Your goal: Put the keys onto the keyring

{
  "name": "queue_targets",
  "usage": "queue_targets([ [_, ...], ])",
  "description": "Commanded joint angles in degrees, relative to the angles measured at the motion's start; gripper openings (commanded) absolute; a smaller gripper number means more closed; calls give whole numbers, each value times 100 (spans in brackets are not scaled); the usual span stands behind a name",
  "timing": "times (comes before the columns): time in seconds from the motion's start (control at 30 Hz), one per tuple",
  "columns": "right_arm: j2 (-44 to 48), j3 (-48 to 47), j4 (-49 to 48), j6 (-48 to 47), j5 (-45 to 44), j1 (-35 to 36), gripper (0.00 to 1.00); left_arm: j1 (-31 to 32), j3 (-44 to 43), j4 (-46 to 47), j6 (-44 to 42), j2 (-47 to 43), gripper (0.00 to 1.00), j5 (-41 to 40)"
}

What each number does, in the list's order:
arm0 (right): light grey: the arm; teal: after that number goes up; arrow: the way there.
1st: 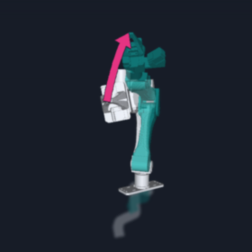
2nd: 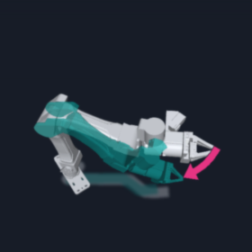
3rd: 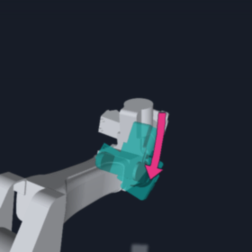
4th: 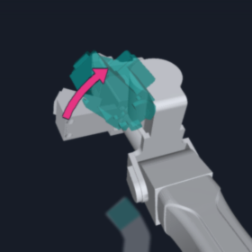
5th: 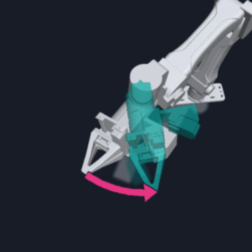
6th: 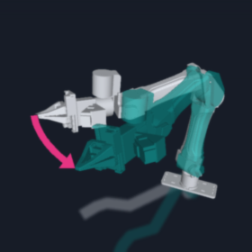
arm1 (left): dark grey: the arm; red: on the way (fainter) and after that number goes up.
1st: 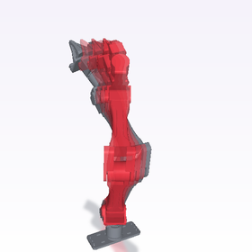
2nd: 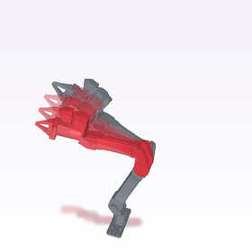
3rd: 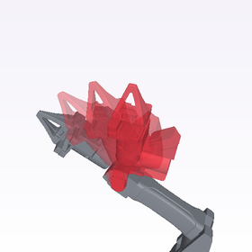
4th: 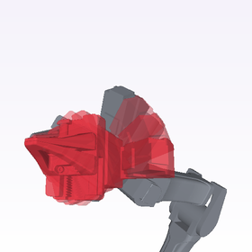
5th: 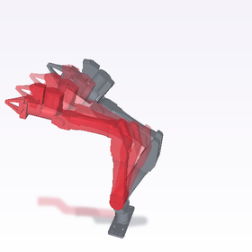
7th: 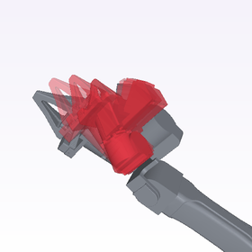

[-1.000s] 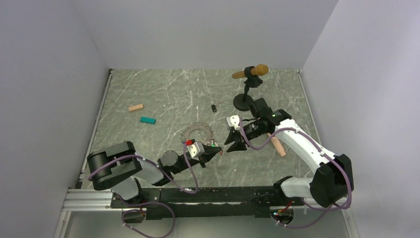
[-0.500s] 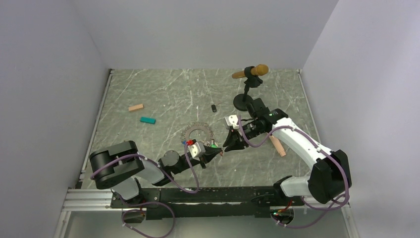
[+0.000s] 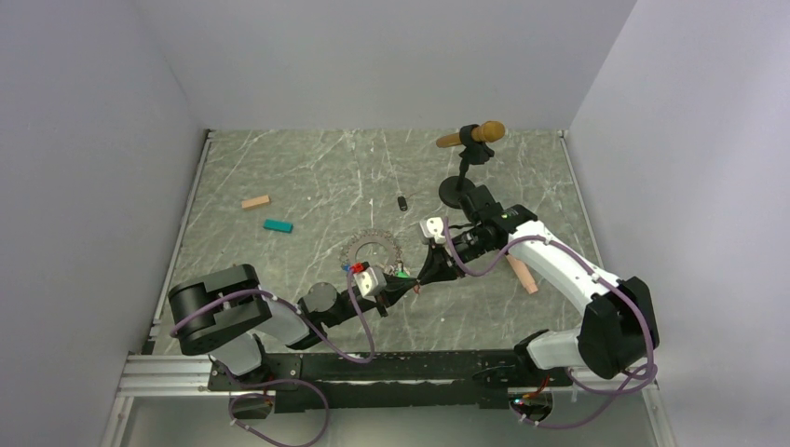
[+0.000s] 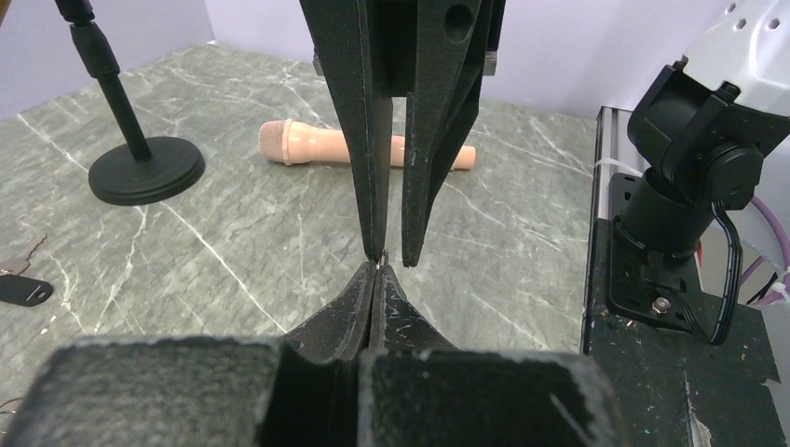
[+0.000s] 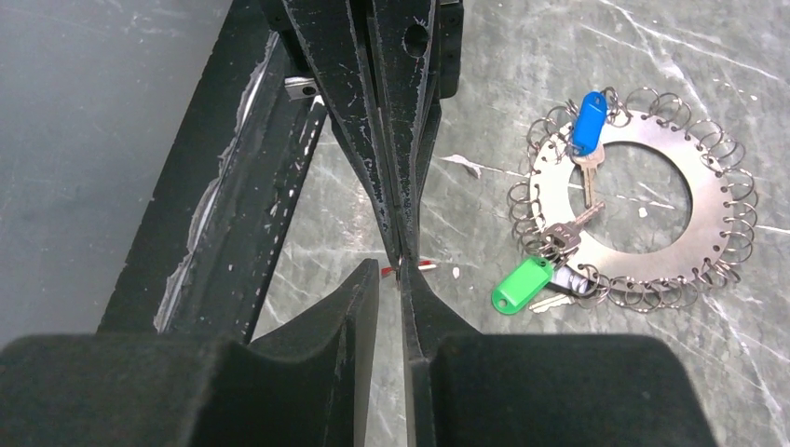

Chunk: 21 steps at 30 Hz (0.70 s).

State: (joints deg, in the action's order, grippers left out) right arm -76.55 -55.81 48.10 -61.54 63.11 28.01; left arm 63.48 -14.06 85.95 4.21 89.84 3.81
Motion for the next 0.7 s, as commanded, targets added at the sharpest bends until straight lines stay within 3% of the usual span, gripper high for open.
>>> queue_targets([
  [0.0,-15,39,-150,-58,109,30,18,24,-68,942,132,-62,0,89],
  [0.67,-11,123,-208,-75,-47,30,20,28,-35,941,130,-107,0,106],
])
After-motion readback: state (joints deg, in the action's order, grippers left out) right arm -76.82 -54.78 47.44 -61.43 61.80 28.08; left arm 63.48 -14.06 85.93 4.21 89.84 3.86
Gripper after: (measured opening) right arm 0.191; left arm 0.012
